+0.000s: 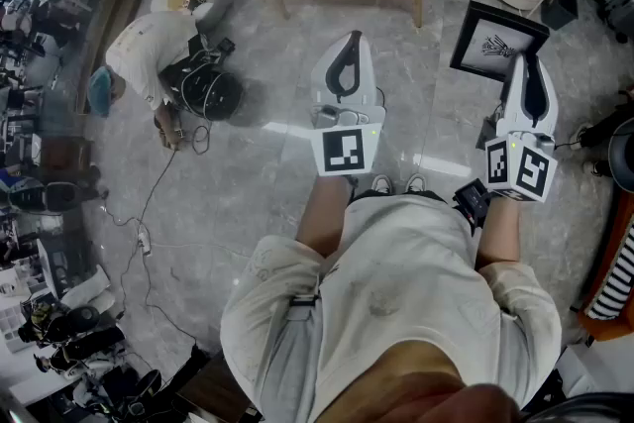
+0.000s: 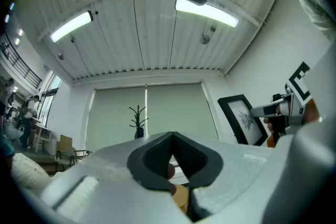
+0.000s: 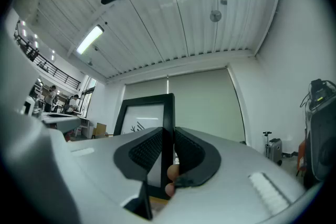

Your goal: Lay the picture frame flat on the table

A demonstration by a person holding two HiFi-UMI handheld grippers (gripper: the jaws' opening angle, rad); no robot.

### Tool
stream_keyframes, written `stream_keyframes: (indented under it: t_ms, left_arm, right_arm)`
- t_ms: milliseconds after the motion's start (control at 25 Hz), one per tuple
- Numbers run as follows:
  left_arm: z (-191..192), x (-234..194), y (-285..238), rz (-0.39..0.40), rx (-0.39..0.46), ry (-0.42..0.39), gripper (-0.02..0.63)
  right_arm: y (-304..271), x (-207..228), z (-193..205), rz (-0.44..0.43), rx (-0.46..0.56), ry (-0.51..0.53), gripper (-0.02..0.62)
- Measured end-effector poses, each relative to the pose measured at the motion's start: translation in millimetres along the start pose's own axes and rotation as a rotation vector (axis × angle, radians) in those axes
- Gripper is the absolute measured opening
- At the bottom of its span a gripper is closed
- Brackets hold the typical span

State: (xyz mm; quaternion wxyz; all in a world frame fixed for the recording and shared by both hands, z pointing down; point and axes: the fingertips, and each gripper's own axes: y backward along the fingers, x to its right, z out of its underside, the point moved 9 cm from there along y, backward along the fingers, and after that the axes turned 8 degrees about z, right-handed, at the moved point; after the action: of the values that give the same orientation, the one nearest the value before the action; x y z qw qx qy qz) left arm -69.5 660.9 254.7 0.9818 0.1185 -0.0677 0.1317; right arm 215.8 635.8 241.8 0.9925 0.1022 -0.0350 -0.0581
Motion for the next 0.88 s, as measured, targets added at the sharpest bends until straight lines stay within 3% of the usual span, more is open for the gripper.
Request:
stream_keyframes:
  t_ms: [880]
  left_arm:
    - [-2, 34, -14, 0.000, -0.001, 0.021, 0.005]
  right_arm:
    - [-1, 35, 5, 0.015, -0.012, -0.069, 0.074]
